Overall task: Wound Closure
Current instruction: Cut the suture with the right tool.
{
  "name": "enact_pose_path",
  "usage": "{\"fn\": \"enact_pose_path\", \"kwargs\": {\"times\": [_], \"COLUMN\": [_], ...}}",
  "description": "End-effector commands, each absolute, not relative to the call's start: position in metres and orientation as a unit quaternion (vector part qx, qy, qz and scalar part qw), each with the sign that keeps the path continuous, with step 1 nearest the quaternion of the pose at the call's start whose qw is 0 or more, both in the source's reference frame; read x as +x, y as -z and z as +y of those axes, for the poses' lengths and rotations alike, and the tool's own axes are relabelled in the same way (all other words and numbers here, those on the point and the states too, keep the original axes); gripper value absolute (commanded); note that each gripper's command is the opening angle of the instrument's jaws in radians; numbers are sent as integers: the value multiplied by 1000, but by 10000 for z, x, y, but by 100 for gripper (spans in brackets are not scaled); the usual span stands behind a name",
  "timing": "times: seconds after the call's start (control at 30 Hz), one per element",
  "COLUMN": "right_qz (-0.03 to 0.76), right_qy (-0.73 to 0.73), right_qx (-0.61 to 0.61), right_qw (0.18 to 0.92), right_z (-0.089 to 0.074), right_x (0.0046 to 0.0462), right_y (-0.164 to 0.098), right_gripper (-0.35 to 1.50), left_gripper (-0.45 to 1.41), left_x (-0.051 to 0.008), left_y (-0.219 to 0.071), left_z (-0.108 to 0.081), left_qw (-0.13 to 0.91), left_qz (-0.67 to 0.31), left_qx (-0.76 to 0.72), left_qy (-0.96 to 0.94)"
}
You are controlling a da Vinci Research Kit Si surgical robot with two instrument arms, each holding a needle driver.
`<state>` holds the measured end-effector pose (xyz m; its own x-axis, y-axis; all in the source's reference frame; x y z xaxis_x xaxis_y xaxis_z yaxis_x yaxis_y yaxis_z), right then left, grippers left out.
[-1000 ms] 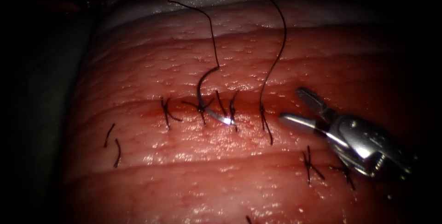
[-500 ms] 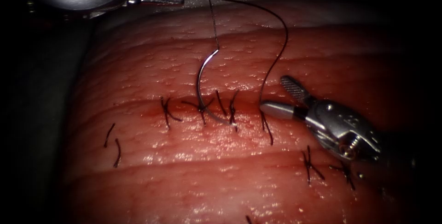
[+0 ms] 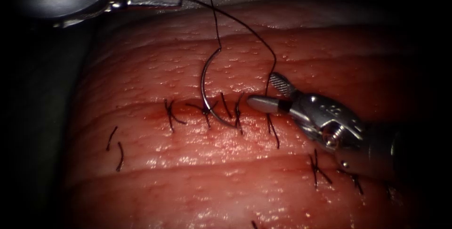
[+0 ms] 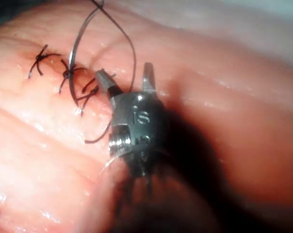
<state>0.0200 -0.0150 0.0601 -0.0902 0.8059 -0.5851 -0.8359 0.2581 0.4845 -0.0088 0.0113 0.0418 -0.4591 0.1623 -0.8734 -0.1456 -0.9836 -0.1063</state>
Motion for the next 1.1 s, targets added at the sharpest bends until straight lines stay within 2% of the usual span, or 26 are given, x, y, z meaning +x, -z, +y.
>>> {"fn": "enact_pose_path", "kwargs": {"times": [0.03,0.33,0.93,1.0,1.03,1.07,1.1], "right_qz": [418,410,411,413,414,417,418], "right_qy": [-610,-599,-597,-597,-596,-594,-592], "right_qx": [-20,-37,-36,-35,-33,-30,-27], "right_qw": [673,687,687,687,687,687,688], "right_z": [-147,-136,-128,-127,-127,-127,-127], "right_x": [212,229,241,244,245,246,247], "right_y": [-610,-621,-627,-627,-627,-628,-628], "right_gripper": [123,125,115,106,94,64,44], "left_gripper": [-45,-45,-45,-45,-45,-45,-45], "left_x": [-94,-102,-106,-107,-108,-108,-108], "left_y": [-421,-416,-408,-408,-408,-409,-409], "left_z": [117,112,103,102,102,101,101], "left_qw": [90,87,79,78,78,78,78], "left_qz": [-6,-2,-1,-1,-1,-1,-1], "left_qx": [-512,-513,-525,-527,-527,-528,-528], "left_qy": [-854,-854,-848,-846,-846,-846,-846]}}
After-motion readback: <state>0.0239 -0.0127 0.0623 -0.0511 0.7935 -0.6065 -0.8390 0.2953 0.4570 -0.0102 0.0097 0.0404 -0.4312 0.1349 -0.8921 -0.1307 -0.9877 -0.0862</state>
